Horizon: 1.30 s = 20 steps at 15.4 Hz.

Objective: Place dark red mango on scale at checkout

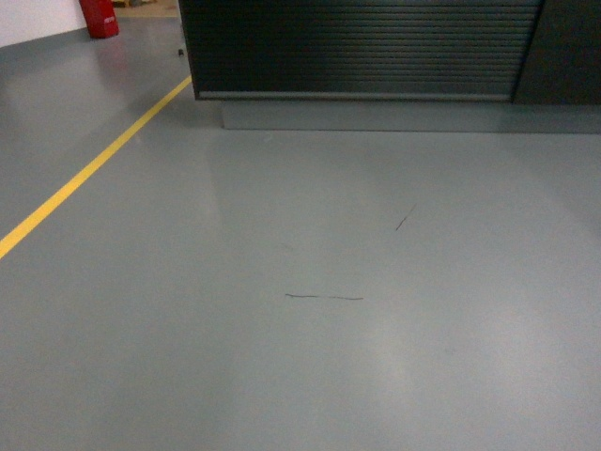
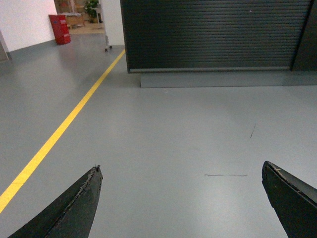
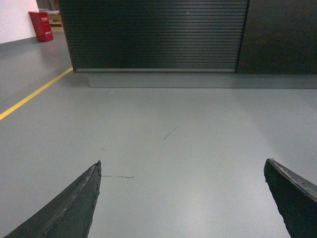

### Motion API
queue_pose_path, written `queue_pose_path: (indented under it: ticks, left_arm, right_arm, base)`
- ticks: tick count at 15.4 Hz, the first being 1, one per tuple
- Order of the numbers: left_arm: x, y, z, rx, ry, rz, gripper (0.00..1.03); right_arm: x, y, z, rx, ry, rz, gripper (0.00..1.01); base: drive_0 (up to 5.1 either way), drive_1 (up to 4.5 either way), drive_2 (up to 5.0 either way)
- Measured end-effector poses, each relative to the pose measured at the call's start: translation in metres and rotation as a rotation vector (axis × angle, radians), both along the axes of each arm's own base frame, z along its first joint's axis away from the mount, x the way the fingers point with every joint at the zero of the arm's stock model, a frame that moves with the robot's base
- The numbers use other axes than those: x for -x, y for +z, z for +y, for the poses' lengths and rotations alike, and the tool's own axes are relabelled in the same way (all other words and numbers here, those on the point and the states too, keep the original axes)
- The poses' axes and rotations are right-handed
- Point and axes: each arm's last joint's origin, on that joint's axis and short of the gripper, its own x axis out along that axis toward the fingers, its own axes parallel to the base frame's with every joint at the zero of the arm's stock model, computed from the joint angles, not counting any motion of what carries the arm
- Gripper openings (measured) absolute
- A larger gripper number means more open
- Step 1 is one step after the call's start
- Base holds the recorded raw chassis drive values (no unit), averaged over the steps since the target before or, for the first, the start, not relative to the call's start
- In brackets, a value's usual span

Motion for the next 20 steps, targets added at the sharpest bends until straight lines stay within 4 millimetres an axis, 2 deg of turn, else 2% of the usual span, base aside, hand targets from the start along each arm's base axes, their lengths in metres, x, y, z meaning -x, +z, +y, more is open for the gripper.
queue_pose_path:
  ticks: [20]
  left_arm:
    - [0.0,0.0,0.0,0.0,0.0,0.0,0.98]
  right_arm:
    - [0.0,0.0002,0.0,0.0,0.0,-0.002,0.98]
  base:
    - [-0.1,3.92,-4.0]
